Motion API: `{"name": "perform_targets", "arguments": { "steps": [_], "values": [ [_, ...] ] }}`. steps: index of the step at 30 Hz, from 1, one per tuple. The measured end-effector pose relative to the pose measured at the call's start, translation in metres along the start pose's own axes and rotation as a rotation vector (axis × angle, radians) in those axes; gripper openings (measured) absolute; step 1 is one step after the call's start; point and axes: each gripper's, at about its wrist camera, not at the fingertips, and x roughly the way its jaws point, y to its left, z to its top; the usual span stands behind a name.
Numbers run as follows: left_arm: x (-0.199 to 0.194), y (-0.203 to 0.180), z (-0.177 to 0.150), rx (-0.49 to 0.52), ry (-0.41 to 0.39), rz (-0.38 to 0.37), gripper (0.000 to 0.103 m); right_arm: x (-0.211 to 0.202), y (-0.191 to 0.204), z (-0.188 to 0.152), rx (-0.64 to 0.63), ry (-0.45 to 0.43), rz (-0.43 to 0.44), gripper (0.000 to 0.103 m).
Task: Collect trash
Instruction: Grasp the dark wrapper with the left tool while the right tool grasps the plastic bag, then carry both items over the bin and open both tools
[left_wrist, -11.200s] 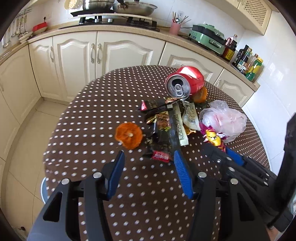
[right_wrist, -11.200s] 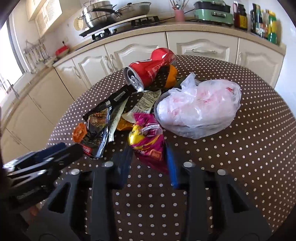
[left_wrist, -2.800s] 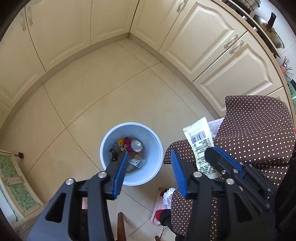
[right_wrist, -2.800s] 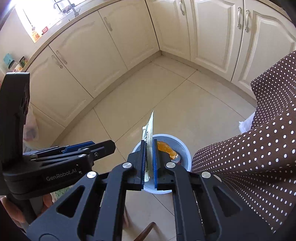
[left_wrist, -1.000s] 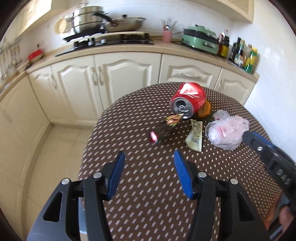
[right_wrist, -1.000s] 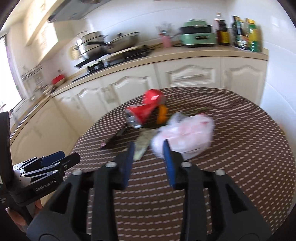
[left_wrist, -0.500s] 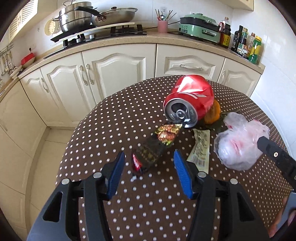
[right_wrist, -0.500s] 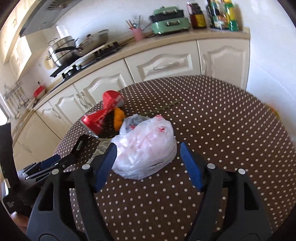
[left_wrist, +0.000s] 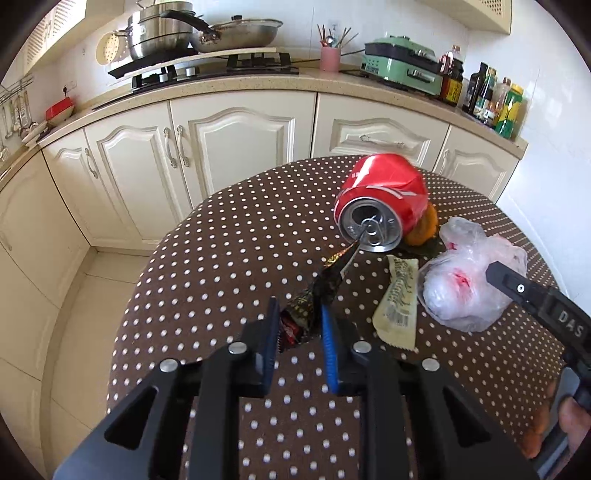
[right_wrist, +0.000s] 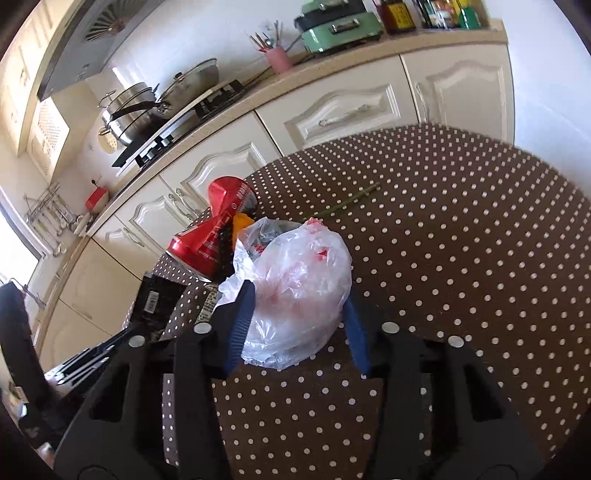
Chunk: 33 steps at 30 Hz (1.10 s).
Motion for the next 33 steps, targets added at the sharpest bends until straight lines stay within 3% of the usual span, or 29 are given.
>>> {"name": "perform_targets", "arguments": {
  "steps": [2, 3, 8, 15, 24, 33],
  "values": [
    [-0.012, 0.004, -0.005, -0.014, -0.011, -0.016, 0.020, -0.015, 0.003, -0.004, -0.023, -0.044, -0.023, 0.038],
    [-0.018, 0.006, -0.007, -0.025, -0.018, -0.029, 0.020, -0.021, 0.006, -0.004, -0.032, -0.062, -0.030, 0.026],
    [-0.048, 0.019, -0.017, -0.072, -0.046, -0.091, 0.020, -0.061, 0.026, -0.008, -0.088, -0.170, -0.053, 0.026],
    [-0.096, 0.051, -0.037, -0.123, -0.105, -0.092, 0.020, -0.098, 0.086, -0.028, -0.193, -0.218, 0.043, 0.026],
    [-0.145, 0.141, -0.082, -0.272, -0.135, 0.021, 0.020, -0.091, 0.206, -0.086, -0.381, -0.152, 0.238, 0.026],
    [-0.162, 0.254, -0.156, -0.457, -0.072, 0.167, 0.020, -0.050, 0.305, -0.169, -0.528, 0.000, 0.365, 0.026]
  ]
}}
